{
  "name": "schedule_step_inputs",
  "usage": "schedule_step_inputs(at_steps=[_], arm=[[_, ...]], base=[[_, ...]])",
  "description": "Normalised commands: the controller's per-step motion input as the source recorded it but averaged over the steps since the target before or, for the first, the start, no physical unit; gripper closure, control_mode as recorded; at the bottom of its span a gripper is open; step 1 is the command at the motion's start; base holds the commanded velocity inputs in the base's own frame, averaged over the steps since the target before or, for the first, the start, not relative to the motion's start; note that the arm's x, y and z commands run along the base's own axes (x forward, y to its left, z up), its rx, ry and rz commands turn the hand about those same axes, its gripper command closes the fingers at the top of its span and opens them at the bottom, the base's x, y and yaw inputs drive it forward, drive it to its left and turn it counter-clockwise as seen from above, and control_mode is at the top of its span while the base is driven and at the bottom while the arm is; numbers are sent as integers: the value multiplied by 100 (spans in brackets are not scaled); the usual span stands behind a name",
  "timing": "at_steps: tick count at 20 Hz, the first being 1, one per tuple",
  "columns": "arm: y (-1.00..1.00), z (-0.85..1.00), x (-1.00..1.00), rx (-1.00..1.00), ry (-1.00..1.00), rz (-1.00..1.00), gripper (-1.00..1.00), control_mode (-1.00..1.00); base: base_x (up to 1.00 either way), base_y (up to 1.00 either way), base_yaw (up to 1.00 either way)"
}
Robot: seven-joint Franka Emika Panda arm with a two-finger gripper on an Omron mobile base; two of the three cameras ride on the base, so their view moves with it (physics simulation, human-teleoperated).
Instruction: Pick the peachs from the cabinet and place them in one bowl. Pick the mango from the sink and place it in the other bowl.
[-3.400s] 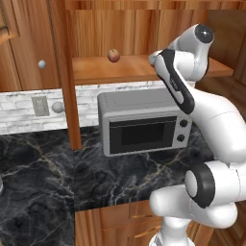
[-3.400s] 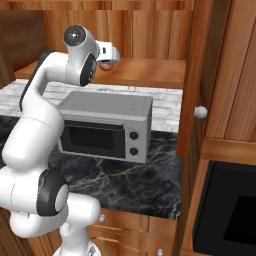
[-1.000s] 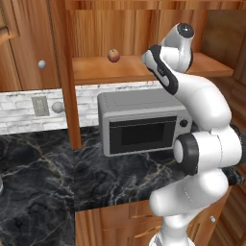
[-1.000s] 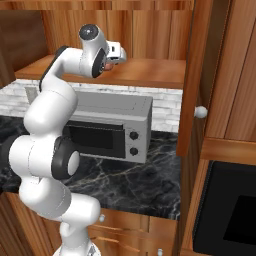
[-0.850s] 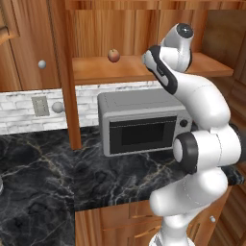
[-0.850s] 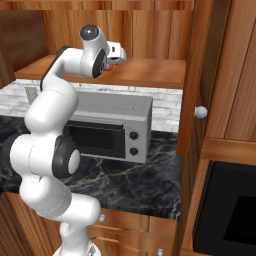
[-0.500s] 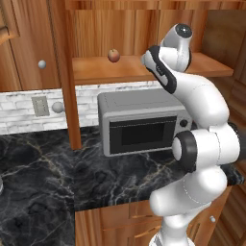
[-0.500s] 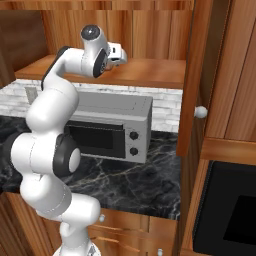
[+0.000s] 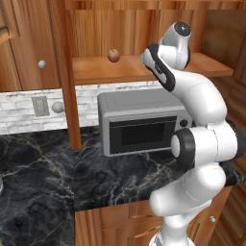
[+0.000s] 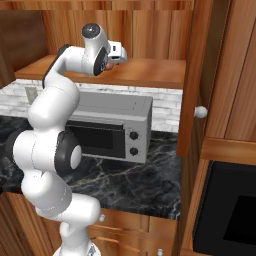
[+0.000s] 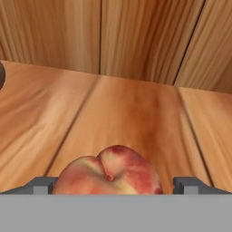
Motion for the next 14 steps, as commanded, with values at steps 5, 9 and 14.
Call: schedule_step_inputs(at_steps=[5,9,14], arm=[[1,-8,10,2,0,0,-100,-100],[3,-18,9,6,2,0,-100,-100],[8,-23,11,5,0,0,100,-100]], base=[[0,0,0],[0,0,0],[0,0,0]])
